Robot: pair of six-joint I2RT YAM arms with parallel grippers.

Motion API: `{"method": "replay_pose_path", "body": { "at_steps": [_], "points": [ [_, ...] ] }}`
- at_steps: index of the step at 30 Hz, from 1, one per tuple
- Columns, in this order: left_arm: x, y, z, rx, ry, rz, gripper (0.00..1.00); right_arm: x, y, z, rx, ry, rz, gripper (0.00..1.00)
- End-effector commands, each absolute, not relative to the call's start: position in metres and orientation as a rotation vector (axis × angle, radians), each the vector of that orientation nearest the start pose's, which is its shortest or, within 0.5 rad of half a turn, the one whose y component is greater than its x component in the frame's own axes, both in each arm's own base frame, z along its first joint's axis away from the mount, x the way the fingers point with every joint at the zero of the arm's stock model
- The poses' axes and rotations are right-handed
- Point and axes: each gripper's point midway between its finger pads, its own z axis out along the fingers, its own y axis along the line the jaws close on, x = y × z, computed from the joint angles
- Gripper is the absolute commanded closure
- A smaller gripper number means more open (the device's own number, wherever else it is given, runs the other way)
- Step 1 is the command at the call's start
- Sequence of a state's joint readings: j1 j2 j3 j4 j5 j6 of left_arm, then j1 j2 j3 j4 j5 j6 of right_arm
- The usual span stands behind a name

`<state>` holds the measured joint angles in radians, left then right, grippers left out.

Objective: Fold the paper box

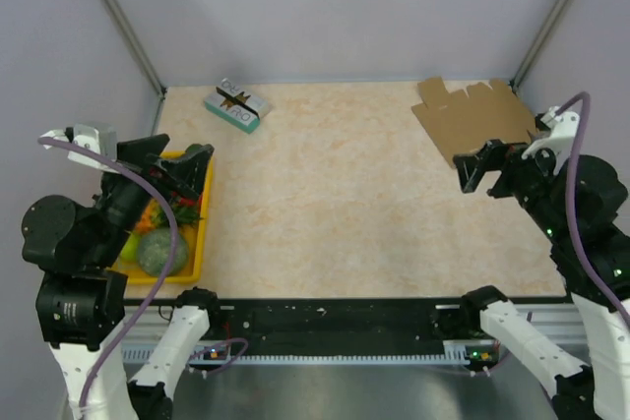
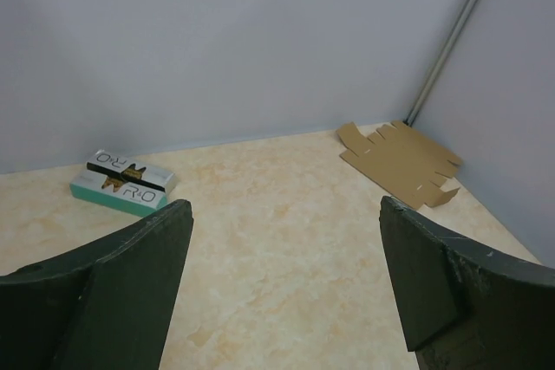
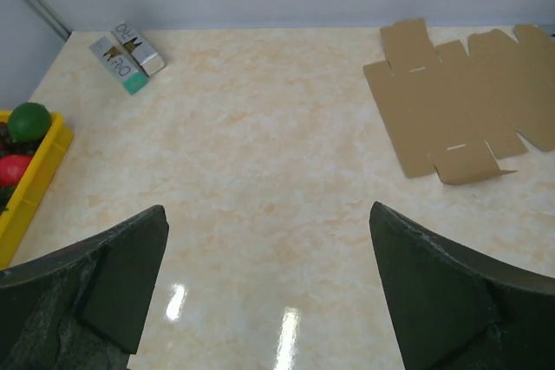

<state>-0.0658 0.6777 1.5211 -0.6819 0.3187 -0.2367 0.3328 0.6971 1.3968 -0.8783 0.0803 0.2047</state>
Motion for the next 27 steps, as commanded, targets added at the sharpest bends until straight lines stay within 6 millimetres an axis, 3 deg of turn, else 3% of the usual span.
{"method": "replay_pose_path", "body": {
  "at_steps": [1, 4, 8, 13, 14, 16, 17, 18, 19, 20, 21, 22, 23, 25, 27],
  "points": [
    [0.181, -0.085, 0.496, 0.168, 1.430, -0.525, 0.08, 0.233, 0.085, 0.371, -0.060, 1.855, 0.378, 0.01],
    [0.188, -0.093, 0.478, 0.178, 1.477, -0.584, 0.09, 0.261, 0.103, 0.336, -0.073, 1.979, 0.404, 0.01],
    [0.194, -0.097, 0.451, 0.185, 1.546, -0.607, 0.09, 0.305, 0.107, 0.294, -0.015, 2.093, 0.351, 0.01],
    [0.196, -0.103, 0.406, 0.196, 1.642, -0.648, 0.09, 0.350, 0.096, 0.256, 0.229, 2.089, 0.598, 0.01],
    [0.195, -0.105, 0.400, 0.199, 1.653, -0.661, 0.09, 0.354, 0.094, 0.231, 0.309, 2.129, 0.656, 0.01],
    [0.194, -0.109, 0.386, 0.197, 1.674, -0.698, 0.09, 0.368, 0.075, 0.219, 0.404, 2.100, 0.658, 0.02],
    [0.191, -0.115, 0.382, 0.216, 1.680, -0.736, 0.09, 0.370, 0.060, 0.195, 0.509, 2.130, 0.645, 0.03],
    [0.191, -0.118, 0.371, 0.216, 1.696, -0.763, 0.10, 0.378, 0.039, 0.191, 0.576, 2.084, 0.624, 0.03],
    [0.191, -0.121, 0.370, 0.215, 1.690, -0.793, 0.10, 0.379, 0.029, 0.185, 0.624, 2.066, 0.622, 0.04],
    [0.190, -0.125, 0.368, 0.228, 1.690, -0.824, 0.11, 0.374, 0.023, 0.165, 0.707, 2.068, 0.660, 0.04],
    [0.188, -0.130, 0.360, 0.239, 1.707, -0.861, 0.11, 0.375, 0.012, 0.157, 0.764, 2.044, 0.675, 0.04],
    [0.187, -0.134, 0.359, 0.242, 1.708, -0.895, 0.12, 0.382, -0.013, 0.158, 0.821, 1.960, 0.676, 0.06],
    [0.186, -0.137, 0.356, 0.251, 1.711, -0.917, 0.13, 0.382, -0.022, 0.151, 0.871, 1.936, 0.699, 0.07],
    [0.186, -0.141, 0.350, 0.258, 1.726, -0.949, 0.13, 0.382, -0.047, 0.128, 0.975, 1.968, 0.637, 0.09],
    [0.185, -0.144, 0.345, 0.271, 1.734, -0.959, 0.14, 0.388, -0.070, 0.121, 1.056, 1.990, 0.506, 0.11]
  ]
}}
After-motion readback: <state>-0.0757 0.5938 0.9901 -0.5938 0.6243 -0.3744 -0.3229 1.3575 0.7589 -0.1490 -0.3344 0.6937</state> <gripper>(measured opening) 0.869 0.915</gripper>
